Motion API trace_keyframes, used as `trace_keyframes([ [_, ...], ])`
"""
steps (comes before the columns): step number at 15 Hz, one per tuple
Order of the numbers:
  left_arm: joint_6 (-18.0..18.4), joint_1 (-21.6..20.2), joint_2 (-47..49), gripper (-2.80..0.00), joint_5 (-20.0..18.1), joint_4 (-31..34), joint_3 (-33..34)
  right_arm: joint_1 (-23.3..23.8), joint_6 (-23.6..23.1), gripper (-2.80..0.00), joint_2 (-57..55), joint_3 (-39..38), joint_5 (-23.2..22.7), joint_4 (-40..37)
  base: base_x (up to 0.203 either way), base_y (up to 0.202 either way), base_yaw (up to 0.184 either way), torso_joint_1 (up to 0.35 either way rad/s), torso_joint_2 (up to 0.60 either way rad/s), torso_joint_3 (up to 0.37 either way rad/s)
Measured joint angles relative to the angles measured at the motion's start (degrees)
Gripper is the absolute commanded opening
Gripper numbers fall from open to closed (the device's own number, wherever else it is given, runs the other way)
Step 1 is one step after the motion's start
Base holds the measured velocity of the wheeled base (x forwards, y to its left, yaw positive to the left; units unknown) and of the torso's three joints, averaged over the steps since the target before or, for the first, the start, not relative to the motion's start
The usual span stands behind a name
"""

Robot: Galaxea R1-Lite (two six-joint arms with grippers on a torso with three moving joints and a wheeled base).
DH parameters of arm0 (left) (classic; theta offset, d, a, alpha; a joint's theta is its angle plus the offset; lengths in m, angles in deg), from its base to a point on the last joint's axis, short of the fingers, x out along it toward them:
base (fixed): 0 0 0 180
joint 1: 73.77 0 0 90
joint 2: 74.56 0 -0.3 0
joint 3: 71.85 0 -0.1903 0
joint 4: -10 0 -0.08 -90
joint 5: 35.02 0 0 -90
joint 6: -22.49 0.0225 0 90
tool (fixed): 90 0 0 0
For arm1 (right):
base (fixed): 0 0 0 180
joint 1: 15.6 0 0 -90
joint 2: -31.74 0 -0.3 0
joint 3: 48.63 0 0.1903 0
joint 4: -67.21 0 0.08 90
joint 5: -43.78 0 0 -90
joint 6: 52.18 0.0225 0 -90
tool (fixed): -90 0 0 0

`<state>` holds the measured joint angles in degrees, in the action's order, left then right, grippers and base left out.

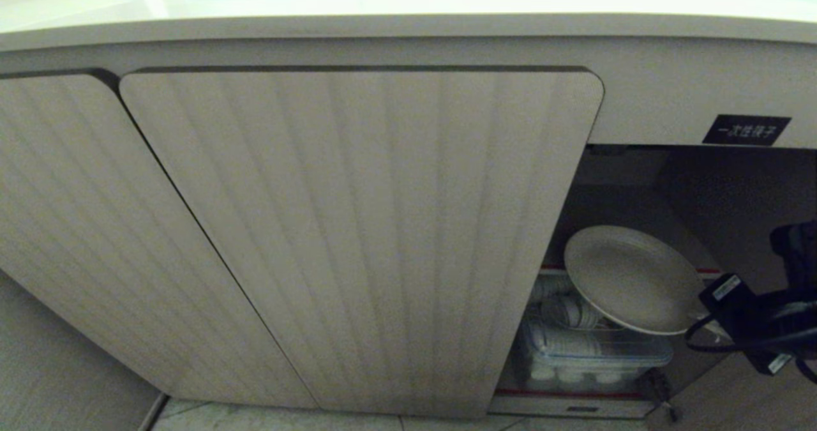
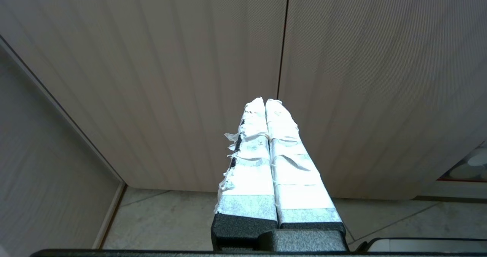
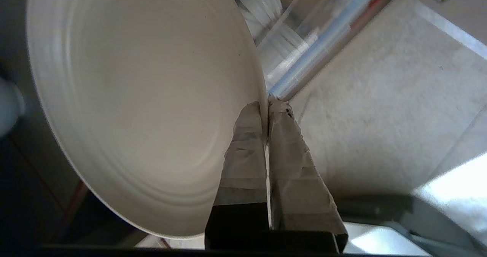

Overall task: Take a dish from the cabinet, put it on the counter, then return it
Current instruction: Put it back into the cabinet

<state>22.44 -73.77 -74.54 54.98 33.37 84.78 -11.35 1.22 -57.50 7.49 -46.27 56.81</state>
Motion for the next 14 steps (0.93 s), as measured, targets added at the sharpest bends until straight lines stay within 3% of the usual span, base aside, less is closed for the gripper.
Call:
trace_keyframes([
  [14, -0.1, 0.0, 0.0, -2.80, 0.0, 0.0, 0.0, 1.1, 1.0, -2.80, -6.7, 3.3, 2.2, 5.6, 0.000, 0.000, 0.000, 0.000, 0.00, 0.000],
])
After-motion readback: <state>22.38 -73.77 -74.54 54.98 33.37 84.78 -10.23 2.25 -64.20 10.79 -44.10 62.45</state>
